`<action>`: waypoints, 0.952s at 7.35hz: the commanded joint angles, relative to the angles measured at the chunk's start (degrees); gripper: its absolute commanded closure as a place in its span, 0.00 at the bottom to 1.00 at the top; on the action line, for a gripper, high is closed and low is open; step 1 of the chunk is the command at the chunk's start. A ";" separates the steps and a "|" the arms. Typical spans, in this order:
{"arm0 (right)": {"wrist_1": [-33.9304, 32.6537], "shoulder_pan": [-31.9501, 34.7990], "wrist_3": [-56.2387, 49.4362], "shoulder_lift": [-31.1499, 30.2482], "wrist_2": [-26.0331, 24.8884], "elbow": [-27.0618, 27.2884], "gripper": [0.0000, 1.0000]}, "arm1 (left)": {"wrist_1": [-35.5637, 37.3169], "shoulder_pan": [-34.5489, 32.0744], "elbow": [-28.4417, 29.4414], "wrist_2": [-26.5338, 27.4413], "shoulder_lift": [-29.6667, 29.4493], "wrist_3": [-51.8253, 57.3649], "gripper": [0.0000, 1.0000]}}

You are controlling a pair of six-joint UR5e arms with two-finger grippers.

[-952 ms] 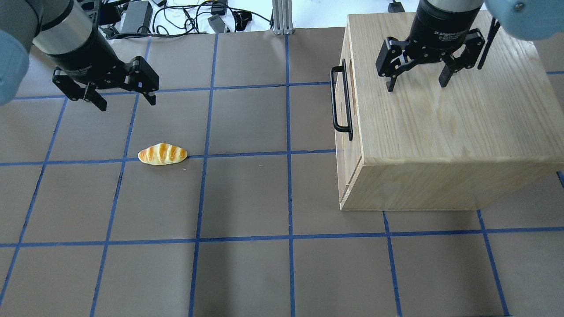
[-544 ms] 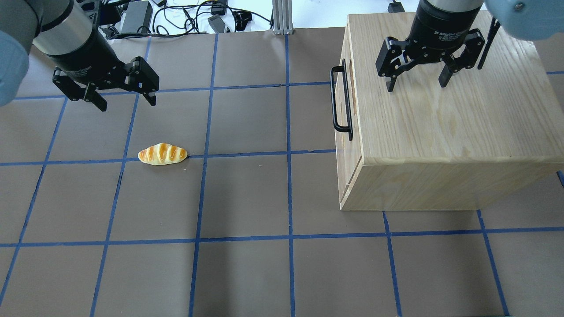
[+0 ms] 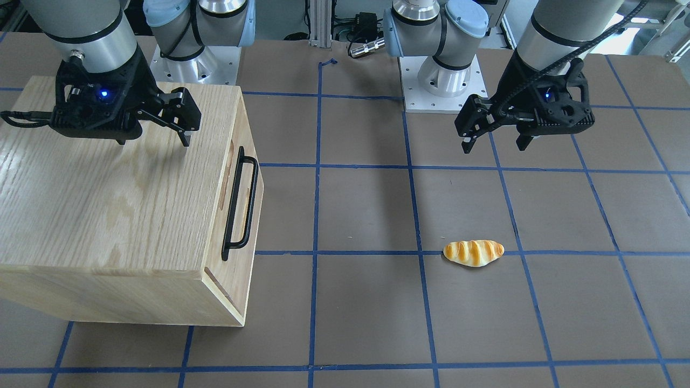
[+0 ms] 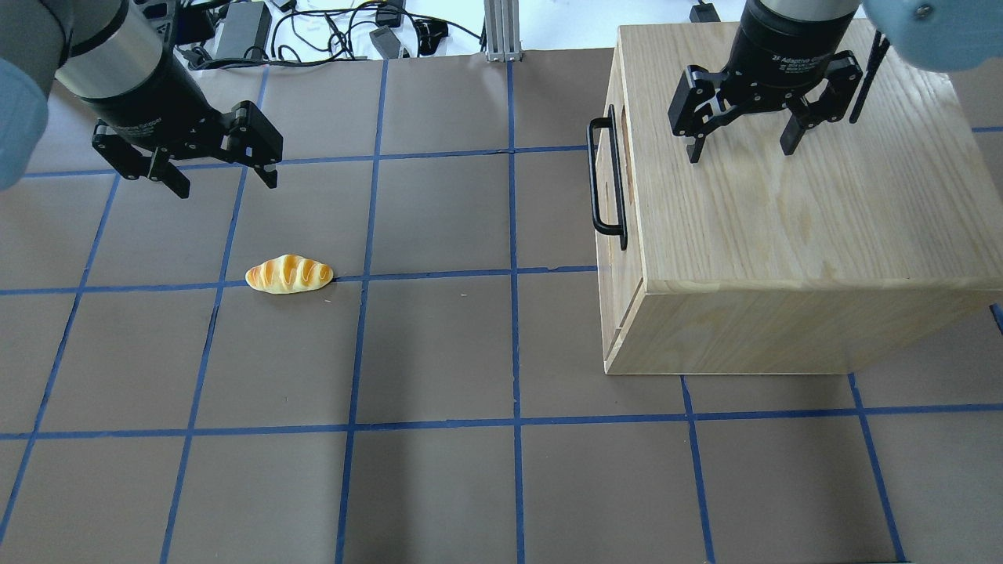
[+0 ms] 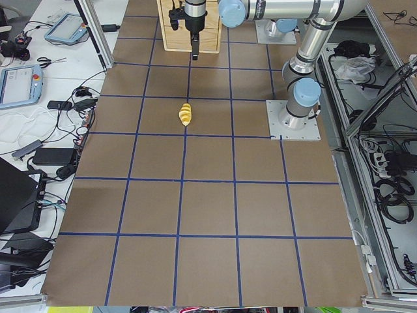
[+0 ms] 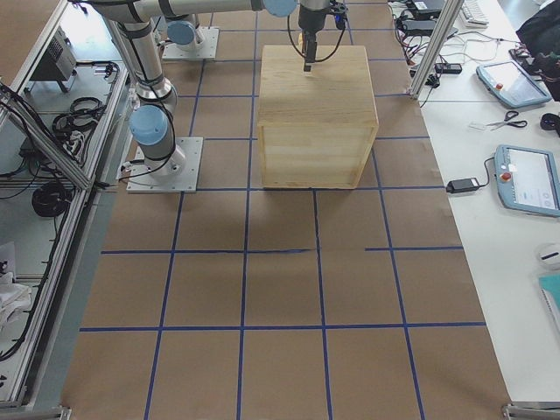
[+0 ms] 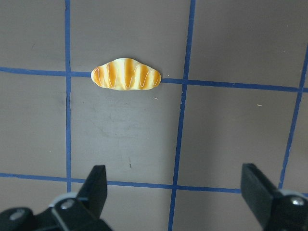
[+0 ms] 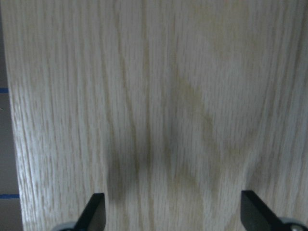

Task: Open upper drawer

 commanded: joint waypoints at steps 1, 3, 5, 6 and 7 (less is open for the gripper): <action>0.00 0.00 -0.06 0.00 0.00 0.00 0.00 | -0.39 -0.03 -0.07 0.70 0.23 -0.03 0.00; 0.00 0.00 -0.06 0.00 0.00 0.00 0.00 | -0.83 0.49 0.71 0.52 0.31 0.06 0.00; 0.00 0.00 -0.06 0.00 0.00 0.00 0.00 | -0.92 0.84 0.46 0.09 0.05 0.14 0.00; 0.00 0.00 0.02 0.00 0.00 0.09 0.00 | -0.92 0.67 0.63 -0.09 -1.00 0.06 0.00; 0.00 0.00 0.02 0.00 0.00 0.00 0.00 | -0.84 0.67 0.54 -0.26 -1.09 0.06 0.00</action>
